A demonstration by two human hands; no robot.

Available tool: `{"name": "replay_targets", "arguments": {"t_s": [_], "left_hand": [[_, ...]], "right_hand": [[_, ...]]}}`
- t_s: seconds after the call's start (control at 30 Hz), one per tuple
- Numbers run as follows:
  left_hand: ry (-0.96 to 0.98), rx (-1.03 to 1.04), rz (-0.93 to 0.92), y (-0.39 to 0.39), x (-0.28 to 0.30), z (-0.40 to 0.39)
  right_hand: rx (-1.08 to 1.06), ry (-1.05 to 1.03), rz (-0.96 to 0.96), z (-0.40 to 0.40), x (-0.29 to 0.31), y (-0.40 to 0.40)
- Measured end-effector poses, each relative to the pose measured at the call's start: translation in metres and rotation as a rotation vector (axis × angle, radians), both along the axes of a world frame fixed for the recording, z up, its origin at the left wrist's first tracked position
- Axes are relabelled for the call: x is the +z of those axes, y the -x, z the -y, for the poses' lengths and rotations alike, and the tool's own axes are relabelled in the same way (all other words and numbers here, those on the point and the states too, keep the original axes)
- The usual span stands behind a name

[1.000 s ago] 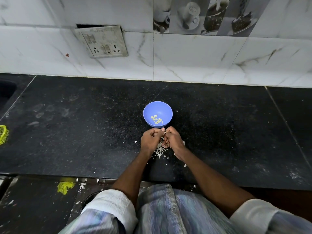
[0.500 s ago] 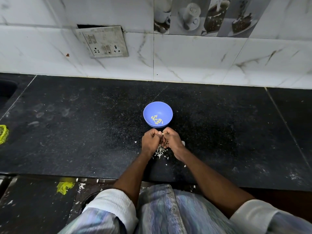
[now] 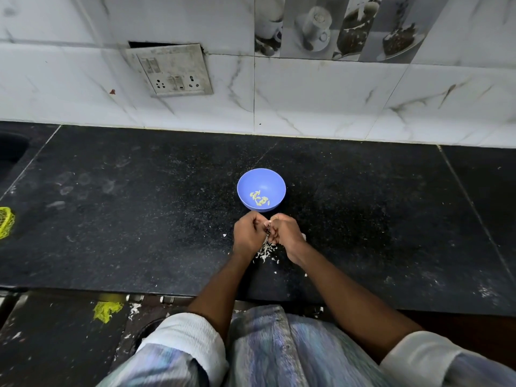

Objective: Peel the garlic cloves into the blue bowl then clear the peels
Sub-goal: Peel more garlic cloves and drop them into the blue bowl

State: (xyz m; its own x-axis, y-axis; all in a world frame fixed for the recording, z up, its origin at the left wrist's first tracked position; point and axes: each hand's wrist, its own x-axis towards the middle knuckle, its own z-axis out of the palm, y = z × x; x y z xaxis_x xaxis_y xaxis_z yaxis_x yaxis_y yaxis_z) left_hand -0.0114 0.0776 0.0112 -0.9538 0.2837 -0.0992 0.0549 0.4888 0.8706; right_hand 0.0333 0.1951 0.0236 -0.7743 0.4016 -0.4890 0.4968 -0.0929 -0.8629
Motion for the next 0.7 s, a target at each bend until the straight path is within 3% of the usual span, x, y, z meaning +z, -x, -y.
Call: {"name": "replay_targets", "arguments": {"t_s": [0.1, 0.17, 0.3, 0.37, 0.5, 0.7], "left_hand": [[0.069, -0.042, -0.101, 0.000, 0.003, 0.001], [0.042, -0.025, -0.023, 0.000, 0.000, 0.002], [-0.270, 0.086, 0.489, -0.002, 0.010, -0.005], [-0.315, 0.076, 0.626, -0.002, 0.016, -0.007], [-0.309, 0.063, 0.612, -0.001, 0.012, -0.006], [-0.346, 0.119, 0.613, -0.002, 0.005, -0.006]], "right_hand": [[-0.021, 0.029, 0.016, 0.002, 0.002, 0.001], [-0.024, -0.030, -0.023, 0.002, -0.001, -0.001], [0.036, -0.293, -0.165, 0.000, -0.007, -0.004], [0.056, -0.384, -0.180, -0.002, -0.009, -0.005], [0.058, -0.434, -0.162, -0.005, -0.012, -0.006], [0.042, -0.338, -0.150, -0.003, -0.010, -0.009]]}}
